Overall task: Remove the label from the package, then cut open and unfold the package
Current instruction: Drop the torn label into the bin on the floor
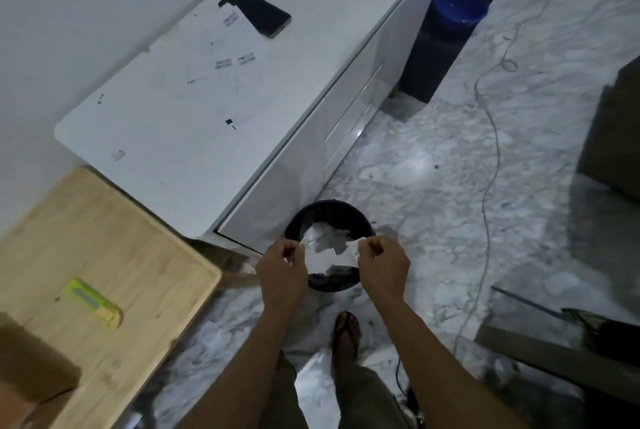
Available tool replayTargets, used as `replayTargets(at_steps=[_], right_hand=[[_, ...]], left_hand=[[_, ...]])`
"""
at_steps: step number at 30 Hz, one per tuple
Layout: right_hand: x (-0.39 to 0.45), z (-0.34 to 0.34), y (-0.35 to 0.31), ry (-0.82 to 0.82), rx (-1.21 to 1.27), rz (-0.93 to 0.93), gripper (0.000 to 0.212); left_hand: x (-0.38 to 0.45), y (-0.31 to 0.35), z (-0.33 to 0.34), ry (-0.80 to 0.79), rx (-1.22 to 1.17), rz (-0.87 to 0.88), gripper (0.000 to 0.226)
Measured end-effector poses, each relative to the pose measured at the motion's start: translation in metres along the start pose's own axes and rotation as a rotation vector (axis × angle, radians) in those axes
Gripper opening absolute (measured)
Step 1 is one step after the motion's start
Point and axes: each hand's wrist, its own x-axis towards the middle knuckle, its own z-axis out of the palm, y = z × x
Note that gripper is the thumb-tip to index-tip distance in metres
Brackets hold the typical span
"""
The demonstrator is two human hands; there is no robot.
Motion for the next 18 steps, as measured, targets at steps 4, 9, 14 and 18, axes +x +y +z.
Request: replayTargets(at_steps=[4,9,14,18], right_hand=[[0.031,0.024,0.02,0.0,-0.045,0.045,0.013],[0.077,0.059,0.044,-0.02,-0.026,0.063,0.02],[0.105,0.084,0.067,-0.179,-0.08,0.052,0.049],[0.105,0.083,0.068,-0.211,-0.051,0.071,0.053]], left_hand=[[0.028,-0.016,0.038,-0.041,0.05,-0.024,0.012],[0.067,-0.038,0.088,-0.044,0.069,-0.043,0.015],[0.088,-0.051,0.117,-0.092,0.098,-0.072,0.029],[0.082,-0.046,0.113,-0.117,0.087,-0.039,0.029]])
